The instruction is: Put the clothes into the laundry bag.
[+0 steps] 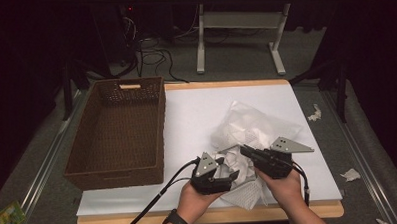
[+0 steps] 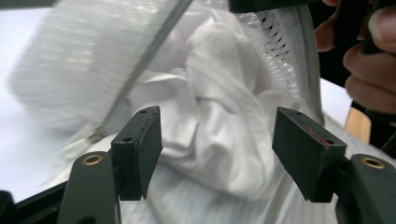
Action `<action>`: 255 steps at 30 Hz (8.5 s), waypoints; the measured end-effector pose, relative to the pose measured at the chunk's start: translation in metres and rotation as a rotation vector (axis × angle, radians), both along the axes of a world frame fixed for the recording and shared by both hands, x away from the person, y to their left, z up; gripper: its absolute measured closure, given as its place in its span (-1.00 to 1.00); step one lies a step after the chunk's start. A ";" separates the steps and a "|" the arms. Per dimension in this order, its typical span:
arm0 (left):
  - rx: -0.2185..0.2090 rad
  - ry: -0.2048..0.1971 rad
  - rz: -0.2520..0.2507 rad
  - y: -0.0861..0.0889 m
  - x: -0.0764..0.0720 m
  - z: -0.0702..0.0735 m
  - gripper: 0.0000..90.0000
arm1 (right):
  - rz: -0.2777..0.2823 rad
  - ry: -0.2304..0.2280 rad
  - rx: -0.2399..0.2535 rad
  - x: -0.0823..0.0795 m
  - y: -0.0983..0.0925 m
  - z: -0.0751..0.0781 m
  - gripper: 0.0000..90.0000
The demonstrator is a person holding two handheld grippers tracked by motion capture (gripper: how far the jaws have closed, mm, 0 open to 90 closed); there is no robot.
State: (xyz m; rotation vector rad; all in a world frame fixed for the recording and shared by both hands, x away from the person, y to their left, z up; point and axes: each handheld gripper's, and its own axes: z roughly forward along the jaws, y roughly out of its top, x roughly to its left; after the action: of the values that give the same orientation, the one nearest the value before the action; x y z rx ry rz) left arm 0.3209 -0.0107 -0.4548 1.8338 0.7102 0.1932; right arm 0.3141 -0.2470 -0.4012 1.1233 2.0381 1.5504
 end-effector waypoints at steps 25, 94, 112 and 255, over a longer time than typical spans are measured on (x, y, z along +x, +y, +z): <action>0.190 0.046 0.105 -0.019 0.036 -0.013 0.92 | 0.004 -0.002 -0.004 0.000 0.000 0.000 0.97; 0.143 0.013 0.123 0.018 0.013 0.000 0.90 | 0.009 0.000 -0.013 0.000 0.002 -0.002 0.97; 0.090 0.071 0.116 0.009 0.023 -0.009 0.95 | 0.008 0.003 -0.015 0.000 0.003 -0.003 0.97; 0.171 -0.059 0.107 0.036 -0.009 -0.019 0.18 | -0.268 0.150 -0.326 -0.029 -0.064 -0.033 0.97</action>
State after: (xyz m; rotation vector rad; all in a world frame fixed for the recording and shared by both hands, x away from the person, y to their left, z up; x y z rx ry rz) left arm 0.3115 0.0249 -0.4738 1.9443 0.7710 0.3865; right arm 0.2850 -0.3108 -0.4344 1.3449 2.0374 0.9912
